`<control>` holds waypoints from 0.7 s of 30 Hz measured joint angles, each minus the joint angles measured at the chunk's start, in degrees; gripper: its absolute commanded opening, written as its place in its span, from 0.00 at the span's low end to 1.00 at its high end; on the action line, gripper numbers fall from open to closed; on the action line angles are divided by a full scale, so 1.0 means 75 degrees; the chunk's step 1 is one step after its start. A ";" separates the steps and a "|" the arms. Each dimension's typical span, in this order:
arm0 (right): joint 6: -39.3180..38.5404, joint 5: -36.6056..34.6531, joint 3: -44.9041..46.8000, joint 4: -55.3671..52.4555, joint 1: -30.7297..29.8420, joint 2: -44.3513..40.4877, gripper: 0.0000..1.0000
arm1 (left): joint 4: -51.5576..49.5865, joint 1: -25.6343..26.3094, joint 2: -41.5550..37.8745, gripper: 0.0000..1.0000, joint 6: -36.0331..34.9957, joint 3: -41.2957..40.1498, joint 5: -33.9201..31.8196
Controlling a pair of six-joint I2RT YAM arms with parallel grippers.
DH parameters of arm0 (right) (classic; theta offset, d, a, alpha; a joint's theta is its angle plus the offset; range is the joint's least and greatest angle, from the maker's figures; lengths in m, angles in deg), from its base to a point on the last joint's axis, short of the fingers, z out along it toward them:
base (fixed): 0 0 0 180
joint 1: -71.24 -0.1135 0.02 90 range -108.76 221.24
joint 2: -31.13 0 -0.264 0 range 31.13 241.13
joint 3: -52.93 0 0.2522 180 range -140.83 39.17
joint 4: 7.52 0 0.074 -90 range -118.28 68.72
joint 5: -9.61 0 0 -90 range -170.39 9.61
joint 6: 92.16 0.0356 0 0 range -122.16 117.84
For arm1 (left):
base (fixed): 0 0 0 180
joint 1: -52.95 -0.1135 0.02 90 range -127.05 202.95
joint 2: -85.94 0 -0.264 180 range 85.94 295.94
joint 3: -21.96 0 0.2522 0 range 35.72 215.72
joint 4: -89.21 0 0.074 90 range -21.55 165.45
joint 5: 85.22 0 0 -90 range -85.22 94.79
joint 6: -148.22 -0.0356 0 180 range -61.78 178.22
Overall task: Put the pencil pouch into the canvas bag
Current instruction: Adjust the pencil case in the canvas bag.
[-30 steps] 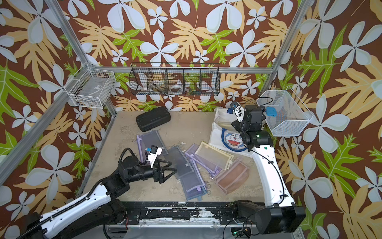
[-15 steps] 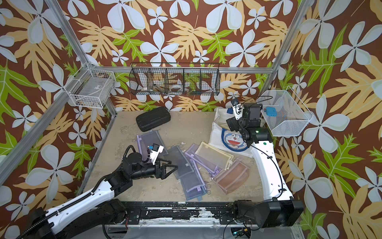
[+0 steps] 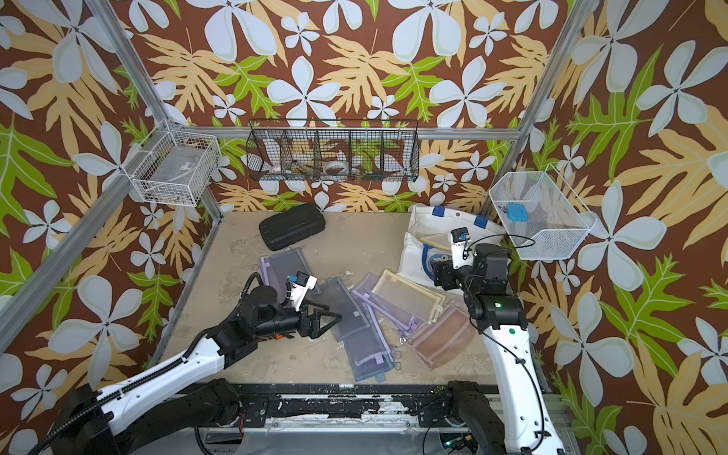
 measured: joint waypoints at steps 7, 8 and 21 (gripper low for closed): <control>0.0079 0.0411 -0.0061 0.0682 0.1373 0.0935 0.78 | -0.0227 -0.0227 -0.0181 0.95 -0.0221 0.0198 0.0064; 0.0085 0.0376 -0.0152 0.0734 0.1539 0.1105 0.78 | -0.0286 -0.0248 -0.0178 0.95 -0.0254 0.0236 0.0079; 0.0341 0.0647 -0.0746 0.1218 0.1687 0.0822 0.74 | -0.0455 -0.0326 -0.0041 0.95 -0.0393 0.0181 0.0096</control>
